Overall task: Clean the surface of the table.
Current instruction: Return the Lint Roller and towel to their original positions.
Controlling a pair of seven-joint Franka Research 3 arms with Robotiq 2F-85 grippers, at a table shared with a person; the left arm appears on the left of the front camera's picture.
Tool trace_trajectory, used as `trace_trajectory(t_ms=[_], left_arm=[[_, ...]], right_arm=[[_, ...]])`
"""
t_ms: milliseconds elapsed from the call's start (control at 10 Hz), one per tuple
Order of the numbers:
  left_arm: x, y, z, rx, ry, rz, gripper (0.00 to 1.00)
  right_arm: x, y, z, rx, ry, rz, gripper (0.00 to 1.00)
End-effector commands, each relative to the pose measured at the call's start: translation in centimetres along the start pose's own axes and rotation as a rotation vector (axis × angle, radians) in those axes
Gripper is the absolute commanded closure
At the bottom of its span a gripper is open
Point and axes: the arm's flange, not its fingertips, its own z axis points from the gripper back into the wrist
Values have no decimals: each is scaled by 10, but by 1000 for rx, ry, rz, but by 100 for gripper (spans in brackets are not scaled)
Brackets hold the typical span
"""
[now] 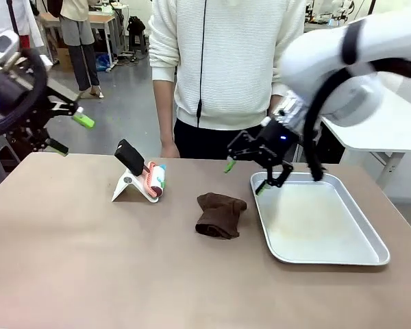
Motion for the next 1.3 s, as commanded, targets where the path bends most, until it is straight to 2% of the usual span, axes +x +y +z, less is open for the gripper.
trace_trajectory(t_ms=[0,100,300,500,700,800,1200], left_arm=[[-26,30,9,-171,-10,-3,0],[-29,42,13,-209,-41,33,0],[-7,65,3,-326,-68,64,0],[16,63,-9,-355,-59,-51,0],[34,57,-21,-331,-51,-13,0],[12,65,-13,-329,-70,-2,0],[12,65,-13,-329,-70,-2,0]], right_arm=[[-34,-66,15,255,125,99,0],[-39,-86,27,360,116,133,0],[-35,-127,39,572,142,247,0],[-28,-157,50,716,102,279,0],[-24,-166,51,735,-16,299,0],[-32,-164,58,692,80,267,0],[-32,-164,58,692,80,267,0]])
